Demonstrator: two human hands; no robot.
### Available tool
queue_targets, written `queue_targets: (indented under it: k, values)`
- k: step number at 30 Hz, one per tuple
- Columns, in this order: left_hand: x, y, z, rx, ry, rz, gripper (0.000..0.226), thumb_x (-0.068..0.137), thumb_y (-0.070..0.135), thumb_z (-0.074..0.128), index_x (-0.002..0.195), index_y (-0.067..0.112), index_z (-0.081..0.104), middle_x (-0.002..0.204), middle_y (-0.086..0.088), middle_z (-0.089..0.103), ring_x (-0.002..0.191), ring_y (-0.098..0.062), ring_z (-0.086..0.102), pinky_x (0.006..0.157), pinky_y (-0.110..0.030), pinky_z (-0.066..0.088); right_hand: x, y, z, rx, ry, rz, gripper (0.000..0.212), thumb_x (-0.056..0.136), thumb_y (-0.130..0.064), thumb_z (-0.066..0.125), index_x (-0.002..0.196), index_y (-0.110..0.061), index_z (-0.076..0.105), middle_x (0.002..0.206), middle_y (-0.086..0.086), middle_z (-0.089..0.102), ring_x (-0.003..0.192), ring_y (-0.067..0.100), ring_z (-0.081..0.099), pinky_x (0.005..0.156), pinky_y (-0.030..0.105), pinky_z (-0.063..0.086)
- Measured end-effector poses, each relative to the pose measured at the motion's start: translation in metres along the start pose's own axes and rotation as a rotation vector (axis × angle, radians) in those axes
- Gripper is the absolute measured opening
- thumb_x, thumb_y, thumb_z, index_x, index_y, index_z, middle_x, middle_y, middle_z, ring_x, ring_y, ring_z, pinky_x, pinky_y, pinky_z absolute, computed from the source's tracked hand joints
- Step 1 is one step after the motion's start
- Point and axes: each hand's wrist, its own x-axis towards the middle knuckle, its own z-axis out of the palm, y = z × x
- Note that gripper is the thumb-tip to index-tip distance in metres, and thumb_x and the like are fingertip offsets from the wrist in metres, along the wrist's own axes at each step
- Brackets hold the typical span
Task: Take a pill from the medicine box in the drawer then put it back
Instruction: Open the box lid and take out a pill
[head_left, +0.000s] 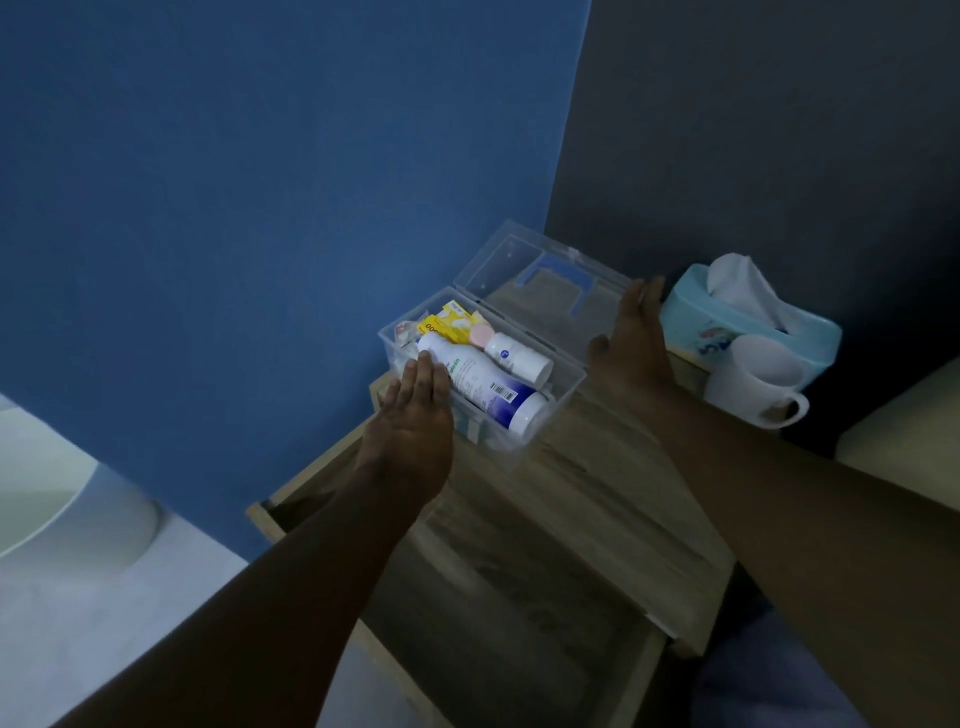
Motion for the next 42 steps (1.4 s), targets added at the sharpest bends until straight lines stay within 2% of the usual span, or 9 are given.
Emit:
queue_targets:
  k: [3,5,8,10,16,22,29,35,42]
  values:
    - [-0.002,0.001,-0.002,0.013,-0.014,-0.003,0.081,0.093,0.010,0.045,0.152,0.004,-0.010,0.161,-0.016,-0.013,0.149,-0.032,-0.010,0.120,-0.040,0.001,-0.005,-0.005,-0.003,0.033,0.081,-0.087,0.072,0.096,-0.017,0.053,0.156,-0.009,0.013,0.165,0.011,-0.011,0.152,0.029,0.005,0.114,0.036,0.029]
    - [-0.002,0.001,-0.003,0.026,-0.024,-0.005,0.081,0.093,0.010,0.045,0.152,0.004,-0.011,0.161,-0.017,-0.014,0.149,-0.032,-0.010,0.120,-0.040,0.001,-0.004,-0.016,-0.003,0.053,0.133,-0.233,0.060,0.095,-0.018,0.054,0.150,-0.010,0.031,0.164,0.011,0.008,0.150,0.028,0.016,0.110,0.035,0.032]
    - [-0.001,0.002,-0.002,0.033,-0.020,-0.009,0.080,0.093,0.010,0.043,0.151,0.004,-0.012,0.161,-0.017,-0.014,0.149,-0.032,-0.010,0.120,-0.041,0.002,0.002,-0.044,-0.001,0.087,0.071,-0.450,0.040,0.090,-0.018,0.055,0.129,-0.008,0.055,0.134,0.014,0.054,0.125,0.029,0.051,0.100,0.036,0.046]
    - [-0.001,0.001,0.000,0.028,-0.014,-0.011,0.079,0.094,0.012,0.043,0.151,0.004,-0.011,0.161,-0.017,-0.013,0.149,-0.033,-0.009,0.120,-0.041,0.003,0.006,-0.062,0.005,0.033,-0.031,-0.587,0.034,0.090,-0.018,0.055,0.121,-0.006,0.064,0.121,0.013,0.065,0.113,0.028,0.060,0.095,0.037,0.048]
    - [0.001,0.000,0.006,0.024,0.016,0.003,0.080,0.094,0.012,0.043,0.151,0.004,-0.012,0.161,-0.018,-0.015,0.149,-0.034,-0.011,0.120,-0.042,0.001,0.022,-0.082,0.034,-0.154,-0.325,-0.575,0.037,0.092,-0.023,0.060,0.128,-0.016,0.063,0.134,0.011,0.057,0.120,0.027,0.057,0.103,0.040,0.045]
    - [0.001,-0.001,0.009,0.026,0.046,0.012,0.078,0.094,0.013,0.043,0.152,0.004,-0.010,0.160,-0.019,-0.015,0.148,-0.034,-0.011,0.118,-0.041,-0.002,0.033,-0.083,0.041,-0.171,-0.366,-0.586,0.034,0.089,-0.023,0.064,0.123,-0.016,0.067,0.129,0.008,0.062,0.117,0.024,0.059,0.101,0.040,0.048]
    - [0.000,-0.001,0.009,-0.019,0.050,0.000,0.077,0.096,0.013,0.043,0.152,0.005,-0.009,0.161,-0.018,-0.015,0.149,-0.033,-0.011,0.118,-0.041,-0.001,0.034,-0.086,0.041,-0.070,-0.308,-0.604,0.032,0.083,-0.019,0.072,0.114,-0.012,0.072,0.115,0.007,0.071,0.105,0.019,0.065,0.093,0.034,0.052]
    - [0.001,0.000,0.010,-0.019,0.031,-0.005,0.079,0.095,0.012,0.045,0.152,0.005,-0.009,0.161,-0.018,-0.014,0.149,-0.033,-0.011,0.119,-0.041,0.001,0.012,-0.079,0.010,-0.032,-0.105,-0.730,0.022,0.069,-0.016,0.072,0.087,-0.004,0.075,0.088,0.014,0.069,0.082,0.028,0.063,0.073,0.041,0.052]
    - [-0.001,0.012,-0.014,-0.075,-0.106,-0.073,0.087,0.088,0.005,0.048,0.152,0.005,-0.010,0.161,-0.015,-0.015,0.149,-0.031,-0.010,0.122,-0.041,0.002,-0.047,-0.048,-0.028,0.093,-0.149,-0.628,0.036,0.068,-0.008,0.077,0.104,-0.008,0.076,0.102,0.012,0.068,0.097,0.024,0.065,0.081,0.026,0.049]
